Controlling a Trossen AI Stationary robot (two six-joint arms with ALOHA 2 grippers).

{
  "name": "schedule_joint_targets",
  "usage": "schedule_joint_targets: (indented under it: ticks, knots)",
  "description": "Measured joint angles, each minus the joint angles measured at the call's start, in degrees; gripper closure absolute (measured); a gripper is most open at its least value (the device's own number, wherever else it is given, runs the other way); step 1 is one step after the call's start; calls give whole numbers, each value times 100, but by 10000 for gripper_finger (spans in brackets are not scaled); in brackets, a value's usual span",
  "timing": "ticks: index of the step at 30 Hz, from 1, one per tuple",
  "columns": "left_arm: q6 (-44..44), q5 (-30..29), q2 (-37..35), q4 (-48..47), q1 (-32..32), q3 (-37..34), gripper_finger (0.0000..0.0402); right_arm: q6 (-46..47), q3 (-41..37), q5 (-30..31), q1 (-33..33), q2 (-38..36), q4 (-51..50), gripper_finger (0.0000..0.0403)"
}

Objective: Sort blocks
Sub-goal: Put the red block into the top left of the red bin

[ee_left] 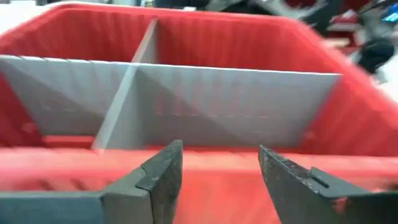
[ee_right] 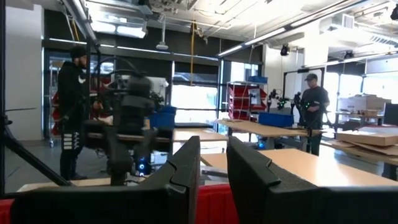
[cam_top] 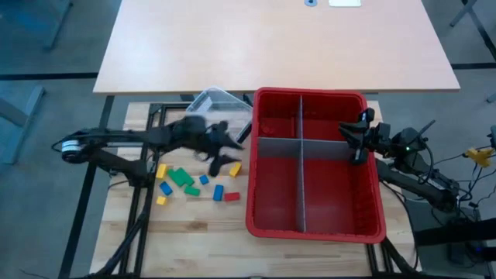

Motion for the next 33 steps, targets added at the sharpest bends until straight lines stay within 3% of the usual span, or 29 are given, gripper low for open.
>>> schedule_joint_targets:
  ticks: [5, 13, 19, 33]
  knots:
    - [-525, -163, -1025, 531, -793, -1025, 232, -26, 0, 2, 0, -1, -4, 336]
    - [-1155, -1509, -1496, 298, -1706, -2011, 220, -37, 0, 7, 0, -2, 0, 352]
    - [-1428, -2115, -940, 374, -1944, -2319, 205, -17, 0, 11, 0, -2, -6, 352]
    - [-1416, -2119, 1156, 840, -1950, -2001, 156, -6, 0, 18, 1, -2, 0, 341]
